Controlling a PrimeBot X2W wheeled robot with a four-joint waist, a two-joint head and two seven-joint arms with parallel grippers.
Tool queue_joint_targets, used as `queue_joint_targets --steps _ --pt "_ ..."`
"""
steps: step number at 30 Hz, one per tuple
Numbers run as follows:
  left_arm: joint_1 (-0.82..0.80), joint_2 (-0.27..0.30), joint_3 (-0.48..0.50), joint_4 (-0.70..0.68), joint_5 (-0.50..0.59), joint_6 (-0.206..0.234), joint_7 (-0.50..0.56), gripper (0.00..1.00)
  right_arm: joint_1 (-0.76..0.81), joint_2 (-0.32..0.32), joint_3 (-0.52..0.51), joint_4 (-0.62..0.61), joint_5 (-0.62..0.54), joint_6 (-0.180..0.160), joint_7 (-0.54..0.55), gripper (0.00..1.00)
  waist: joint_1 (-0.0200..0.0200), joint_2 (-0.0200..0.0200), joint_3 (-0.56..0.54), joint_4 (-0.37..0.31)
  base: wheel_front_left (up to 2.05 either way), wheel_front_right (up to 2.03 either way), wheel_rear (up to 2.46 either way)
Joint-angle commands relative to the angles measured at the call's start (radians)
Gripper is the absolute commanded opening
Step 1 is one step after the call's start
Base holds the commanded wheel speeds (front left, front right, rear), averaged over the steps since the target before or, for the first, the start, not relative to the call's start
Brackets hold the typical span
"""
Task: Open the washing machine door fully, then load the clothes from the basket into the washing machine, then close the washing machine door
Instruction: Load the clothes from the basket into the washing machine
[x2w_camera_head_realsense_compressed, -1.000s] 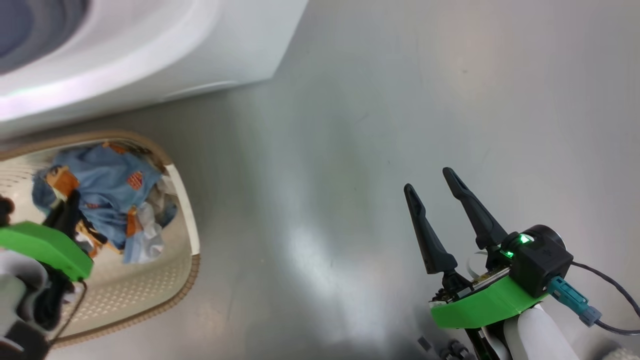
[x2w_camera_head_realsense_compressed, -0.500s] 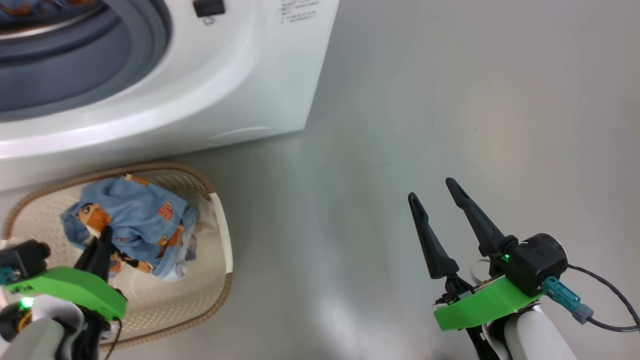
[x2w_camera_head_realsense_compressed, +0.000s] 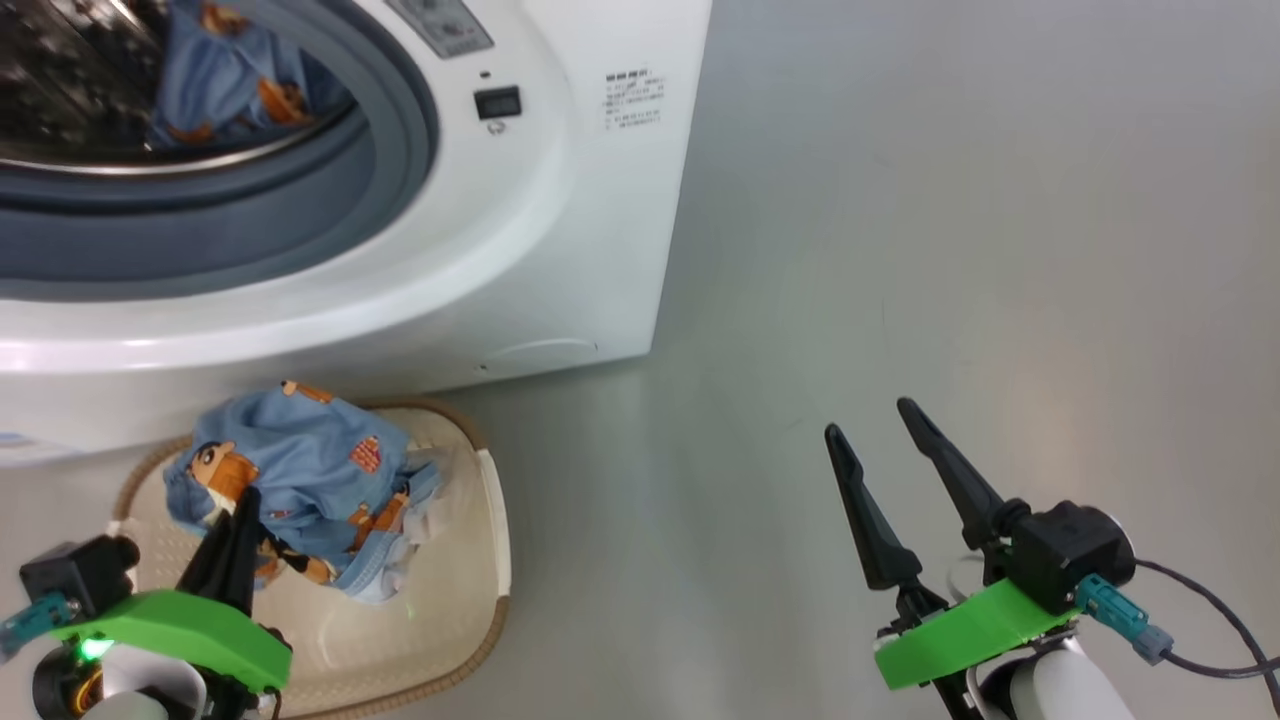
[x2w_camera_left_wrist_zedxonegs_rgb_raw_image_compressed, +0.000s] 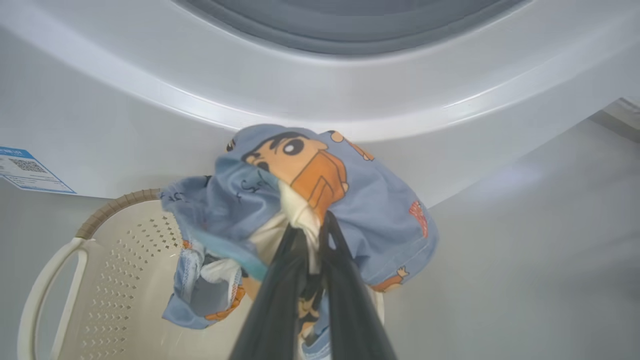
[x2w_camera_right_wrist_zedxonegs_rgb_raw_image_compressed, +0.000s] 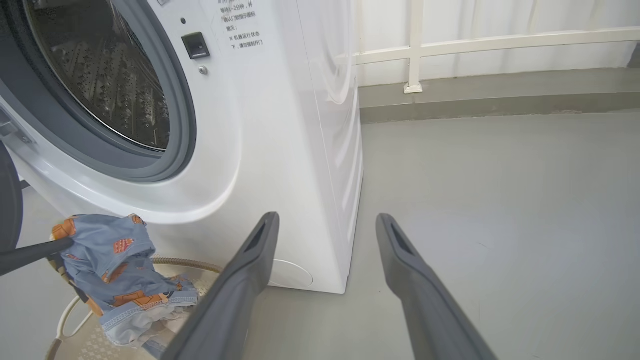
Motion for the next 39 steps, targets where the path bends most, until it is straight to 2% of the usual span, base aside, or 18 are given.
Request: queue_joint_targets --steps 1,8,19,32,39 --pt "0.019 0.025 0.061 -0.032 0.029 -0.002 -0.010 0.00 0.022 0.001 0.016 -0.015 0.004 0.006 -0.005 1.00 0.0000 0.0000 -0.060 0.014 0.00 0.00 0.00" --pt "0.070 -0.007 0.140 -0.094 0.106 -0.002 -0.010 0.00 0.037 0.001 0.006 -0.004 0.003 0.006 -0.005 1.00 0.0000 0.0000 -0.116 0.018 0.00 0.00 0.00" --pt "0.183 -0.093 0.283 -0.218 0.305 -0.002 -0.010 0.00 0.092 0.001 -0.023 0.022 -0.003 0.006 -0.005 1.00 0.0000 0.0000 -0.252 0.037 0.00 0.00 0.00" --pt "0.306 -0.171 0.403 -0.356 0.499 -0.002 -0.010 0.00 0.141 0.001 -0.037 0.041 -0.003 0.006 -0.005 1.00 0.0000 0.0000 -0.371 0.040 0.00 0.00 0.00" --pt "0.361 -0.202 0.441 -0.405 0.561 -0.002 -0.010 0.00 0.149 0.001 -0.047 0.041 -0.004 0.006 -0.005 1.00 0.0000 0.0000 -0.402 0.039 0.00 0.00 0.00"
